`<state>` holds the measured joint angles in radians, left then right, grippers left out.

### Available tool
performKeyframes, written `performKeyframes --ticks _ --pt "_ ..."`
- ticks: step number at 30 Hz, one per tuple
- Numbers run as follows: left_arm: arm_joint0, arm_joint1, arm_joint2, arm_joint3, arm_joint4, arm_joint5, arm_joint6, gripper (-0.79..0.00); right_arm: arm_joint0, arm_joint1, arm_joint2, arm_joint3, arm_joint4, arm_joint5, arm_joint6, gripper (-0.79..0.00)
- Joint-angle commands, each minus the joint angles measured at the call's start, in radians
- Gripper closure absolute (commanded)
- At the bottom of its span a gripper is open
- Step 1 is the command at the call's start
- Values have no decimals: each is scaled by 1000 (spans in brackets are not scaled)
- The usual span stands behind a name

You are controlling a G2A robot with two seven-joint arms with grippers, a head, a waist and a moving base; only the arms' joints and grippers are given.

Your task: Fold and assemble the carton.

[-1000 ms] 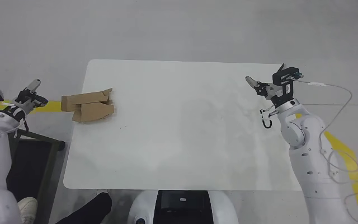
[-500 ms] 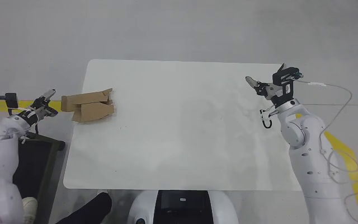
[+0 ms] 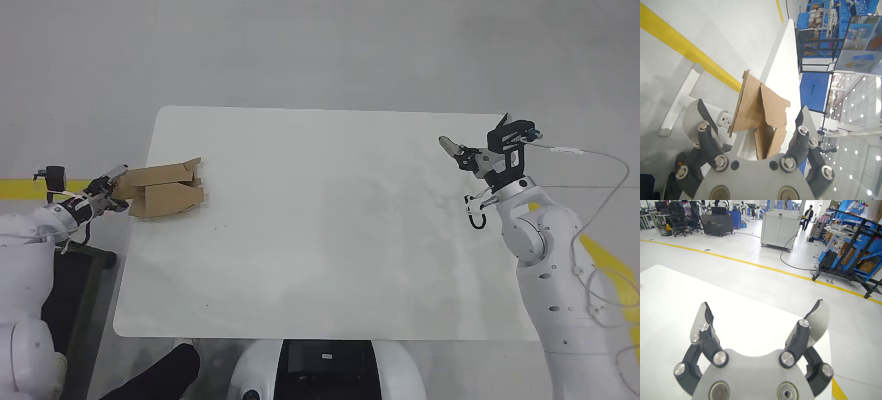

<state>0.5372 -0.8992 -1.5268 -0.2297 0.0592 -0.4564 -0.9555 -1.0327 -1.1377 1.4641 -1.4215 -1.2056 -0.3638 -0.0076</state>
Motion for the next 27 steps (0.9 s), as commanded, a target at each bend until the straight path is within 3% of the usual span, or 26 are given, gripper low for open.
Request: performKeyframes --ticks 1,4,5,6,14,27 --pt "-2 -3 4 3 -2 3 3 -391 0 0 0 0 0 0 0 -785" --pt "-6 -3 3 13 -12 14 11 -206 0 0 0 0 0 0 0 -785" --pt "-7 -2 2 15 -16 16 11 -77 0 0 0 0 0 0 0 -785" --pt "-8 -2 0 17 -23 18 7 0 0 0 0 0 0 0 0 -785" --pt "-9 7 -17 6 -67 -21 -4 0 0 0 0 0 0 0 0 -785" --pt "-74 27 -67 -77 -219 -42 -180 0 0 0 0 0 0 0 0 -785"
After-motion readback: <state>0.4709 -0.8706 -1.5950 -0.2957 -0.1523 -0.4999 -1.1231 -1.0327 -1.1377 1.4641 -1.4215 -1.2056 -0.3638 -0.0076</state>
